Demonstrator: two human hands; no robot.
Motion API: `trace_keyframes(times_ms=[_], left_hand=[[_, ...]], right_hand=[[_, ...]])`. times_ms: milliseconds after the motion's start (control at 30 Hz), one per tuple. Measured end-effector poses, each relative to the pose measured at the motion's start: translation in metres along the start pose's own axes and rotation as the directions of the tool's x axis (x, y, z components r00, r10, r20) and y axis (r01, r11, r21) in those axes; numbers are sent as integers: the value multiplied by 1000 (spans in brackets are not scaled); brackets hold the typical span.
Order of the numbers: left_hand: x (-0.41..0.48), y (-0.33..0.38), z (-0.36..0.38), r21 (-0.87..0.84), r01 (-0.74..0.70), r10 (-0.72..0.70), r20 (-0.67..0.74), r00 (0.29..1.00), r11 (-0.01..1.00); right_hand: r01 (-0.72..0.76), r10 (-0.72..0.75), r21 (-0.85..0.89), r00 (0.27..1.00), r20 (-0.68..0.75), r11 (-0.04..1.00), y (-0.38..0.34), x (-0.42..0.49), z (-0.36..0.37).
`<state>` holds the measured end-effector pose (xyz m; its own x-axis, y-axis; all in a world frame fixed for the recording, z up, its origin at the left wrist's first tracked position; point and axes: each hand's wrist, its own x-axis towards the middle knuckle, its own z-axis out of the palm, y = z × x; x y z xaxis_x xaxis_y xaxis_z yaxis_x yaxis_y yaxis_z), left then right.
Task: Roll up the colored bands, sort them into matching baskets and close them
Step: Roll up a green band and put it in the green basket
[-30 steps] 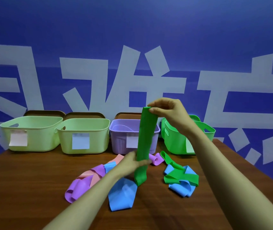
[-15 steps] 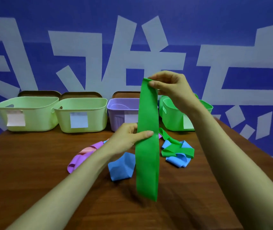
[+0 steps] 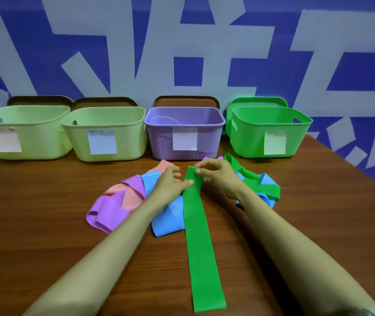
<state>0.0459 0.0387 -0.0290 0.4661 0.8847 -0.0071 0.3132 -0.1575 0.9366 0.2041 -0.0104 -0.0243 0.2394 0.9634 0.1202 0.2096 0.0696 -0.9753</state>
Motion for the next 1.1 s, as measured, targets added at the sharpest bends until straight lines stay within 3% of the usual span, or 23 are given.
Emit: trace_keyframes(times_ms=[167, 333, 667, 933, 1100], left_hand=[[26, -9, 6, 5, -22, 22, 5, 1000, 1000], [28, -16, 13, -282, 66, -51, 60, 997, 957], [29, -19, 12, -486, 90, -55, 85, 995, 869], [28, -19, 13, -557, 46, -31, 36, 999, 829], [29, -24, 17, -469, -66, 34, -76, 997, 881]], right_hand=[[7, -6, 29, 999, -40, 1000, 10, 12, -3], [-66, 80, 160, 993, -83, 985, 23, 11, -2], [40, -24, 174, 995, -94, 984, 29, 3, 9], [114, -102, 124, 990, -98, 986, 33, 7, 11], [93, -81, 138, 993, -89, 986, 32, 7, 11]])
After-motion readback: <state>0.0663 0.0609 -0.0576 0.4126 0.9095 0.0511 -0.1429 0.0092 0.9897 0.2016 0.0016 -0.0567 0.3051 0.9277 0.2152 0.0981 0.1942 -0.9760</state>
